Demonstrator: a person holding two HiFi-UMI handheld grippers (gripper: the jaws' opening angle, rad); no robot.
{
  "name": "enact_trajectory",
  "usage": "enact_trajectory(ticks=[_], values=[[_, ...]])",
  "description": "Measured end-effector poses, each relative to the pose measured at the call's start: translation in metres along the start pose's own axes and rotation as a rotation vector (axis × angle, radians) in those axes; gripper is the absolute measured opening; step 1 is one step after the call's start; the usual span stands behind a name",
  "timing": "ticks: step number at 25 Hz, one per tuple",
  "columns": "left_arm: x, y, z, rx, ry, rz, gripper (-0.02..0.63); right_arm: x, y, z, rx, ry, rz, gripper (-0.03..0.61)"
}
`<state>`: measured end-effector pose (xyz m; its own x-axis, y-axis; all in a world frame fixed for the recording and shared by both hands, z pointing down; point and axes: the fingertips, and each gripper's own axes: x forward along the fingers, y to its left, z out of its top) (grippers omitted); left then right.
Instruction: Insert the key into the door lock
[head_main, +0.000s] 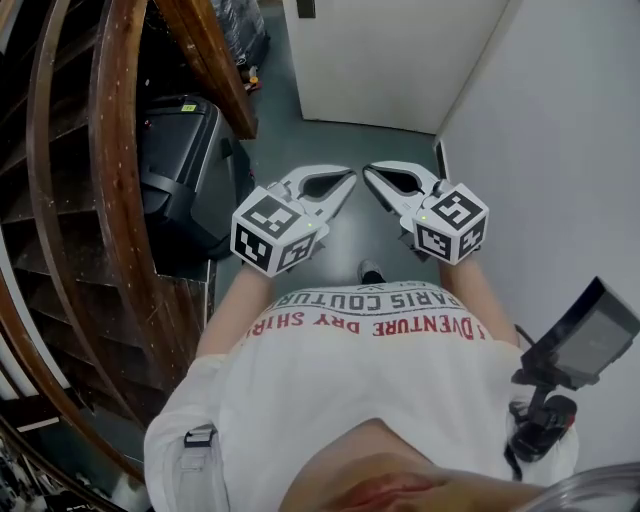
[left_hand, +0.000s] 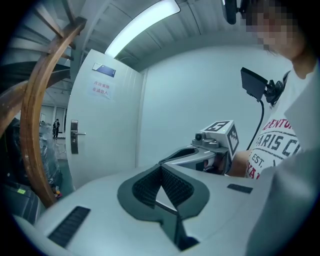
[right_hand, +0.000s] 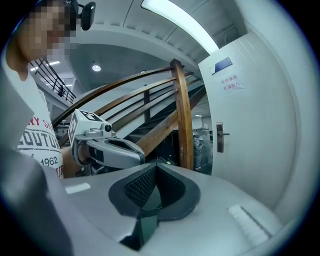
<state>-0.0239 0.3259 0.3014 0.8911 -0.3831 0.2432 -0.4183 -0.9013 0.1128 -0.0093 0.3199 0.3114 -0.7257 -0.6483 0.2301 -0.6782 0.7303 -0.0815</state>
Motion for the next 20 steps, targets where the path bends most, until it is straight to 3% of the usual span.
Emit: enact_trajectory(ticks=[7,12,20], values=[[-0.042,-0.029,0.012,0.004,-0.042,0.018,0.002,-0.023,0.048,0.006,-0.024,-0.005,-0.018,0.002],[-0.042,-0.041,0.006,0.003,-0.023,0.014,0.002,-0.03,0.055,0.001,-0.027,-0.003,-0.025,0.002],[-0.037,-0.054,0.013,0.02,-0.023,0.015,0.002,-0.048,0.052,0.003,-0.115,0.019,-0.081,0.002]])
